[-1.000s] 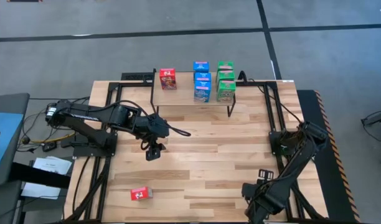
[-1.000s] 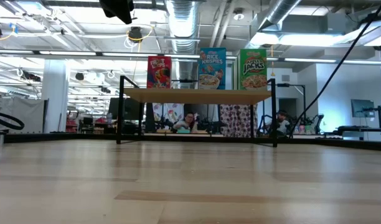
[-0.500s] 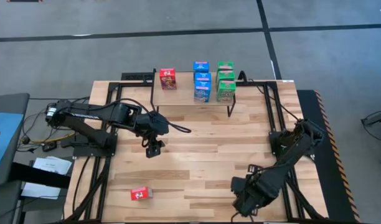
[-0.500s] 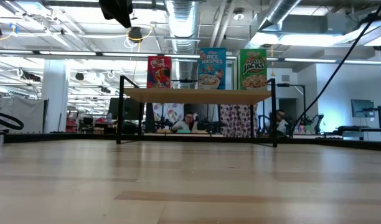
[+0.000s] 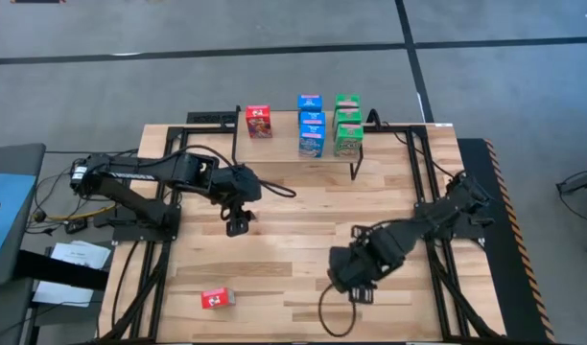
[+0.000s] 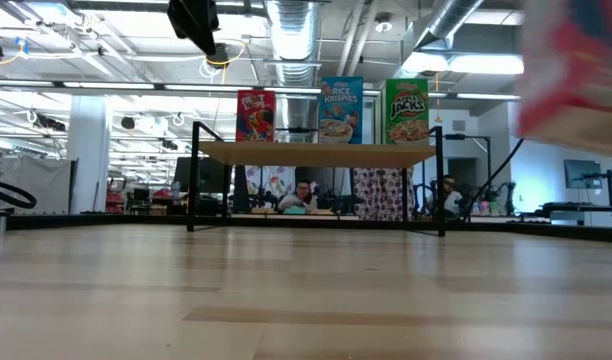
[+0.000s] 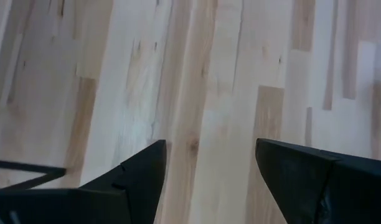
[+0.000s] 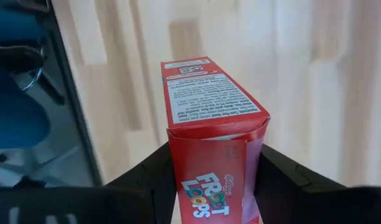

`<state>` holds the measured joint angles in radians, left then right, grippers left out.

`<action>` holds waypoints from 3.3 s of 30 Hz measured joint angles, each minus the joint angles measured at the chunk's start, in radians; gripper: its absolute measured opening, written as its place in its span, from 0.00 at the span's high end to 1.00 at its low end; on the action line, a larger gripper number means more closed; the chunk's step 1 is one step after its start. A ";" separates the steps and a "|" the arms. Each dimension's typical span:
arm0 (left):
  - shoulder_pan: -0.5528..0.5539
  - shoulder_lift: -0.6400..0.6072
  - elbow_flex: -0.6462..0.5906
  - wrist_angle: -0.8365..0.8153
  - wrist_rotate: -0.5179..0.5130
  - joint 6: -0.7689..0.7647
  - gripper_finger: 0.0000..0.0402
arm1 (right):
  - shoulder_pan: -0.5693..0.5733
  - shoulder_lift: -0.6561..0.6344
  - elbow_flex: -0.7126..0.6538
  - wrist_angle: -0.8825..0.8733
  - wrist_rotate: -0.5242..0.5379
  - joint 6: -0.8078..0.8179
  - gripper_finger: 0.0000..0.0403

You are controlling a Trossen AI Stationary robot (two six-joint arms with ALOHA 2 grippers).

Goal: Stack cereal on shelf
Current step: Put the right red cereal box on the shelf

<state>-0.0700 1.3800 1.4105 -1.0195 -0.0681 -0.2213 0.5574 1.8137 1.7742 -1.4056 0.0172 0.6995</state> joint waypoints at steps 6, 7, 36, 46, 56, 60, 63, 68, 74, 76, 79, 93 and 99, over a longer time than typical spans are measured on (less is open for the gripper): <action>-0.002 0.000 0.000 0.065 0.044 0.036 0.42 | -0.088 0.000 0.089 -0.009 0.074 -0.174 0.52; -0.003 0.000 0.000 0.080 0.045 0.051 0.42 | -0.102 0.000 0.106 -0.015 0.087 -0.199 0.52; -0.003 0.051 -0.001 0.468 0.010 0.174 0.42 | -0.365 -0.001 0.347 0.060 0.172 -0.397 0.52; -0.003 0.075 0.000 0.473 0.011 0.178 0.42 | -0.390 -0.001 0.347 0.070 0.191 -0.414 0.52; -0.003 0.078 0.000 0.474 0.002 0.183 0.42 | -0.381 -0.001 0.346 0.083 0.191 -0.420 0.52; -0.003 0.078 0.000 0.472 0.003 0.160 0.42 | -0.374 -0.001 0.346 0.101 0.186 -0.420 0.52; -0.004 0.078 0.000 0.472 0.011 0.157 0.42 | -0.373 -0.001 0.346 0.113 0.179 -0.419 0.52; -0.003 0.078 0.000 0.495 0.008 0.166 0.42 | -0.374 -0.001 0.346 0.133 0.179 -0.421 0.52; -0.002 0.078 0.000 0.495 0.010 0.150 0.42 | -0.375 0.000 0.346 0.142 0.178 -0.426 0.52; -0.002 0.078 0.000 0.495 0.010 0.150 0.42 | -0.375 0.000 0.346 0.145 0.178 -0.443 0.52; -0.002 0.078 0.000 0.492 0.010 0.149 0.42 | -0.375 0.000 0.346 0.155 0.176 -0.446 0.52; -0.002 0.078 0.000 0.469 0.082 0.153 0.44 | -0.376 0.000 0.346 0.163 0.170 -0.446 0.52; -0.002 0.078 0.000 0.469 0.087 0.157 0.52 | -0.376 0.000 0.346 0.160 0.166 -0.446 0.49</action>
<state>-0.0719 1.4582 1.4101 -0.5503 0.0185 -0.0643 0.1818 1.8137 2.1201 -1.2455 0.1831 0.2531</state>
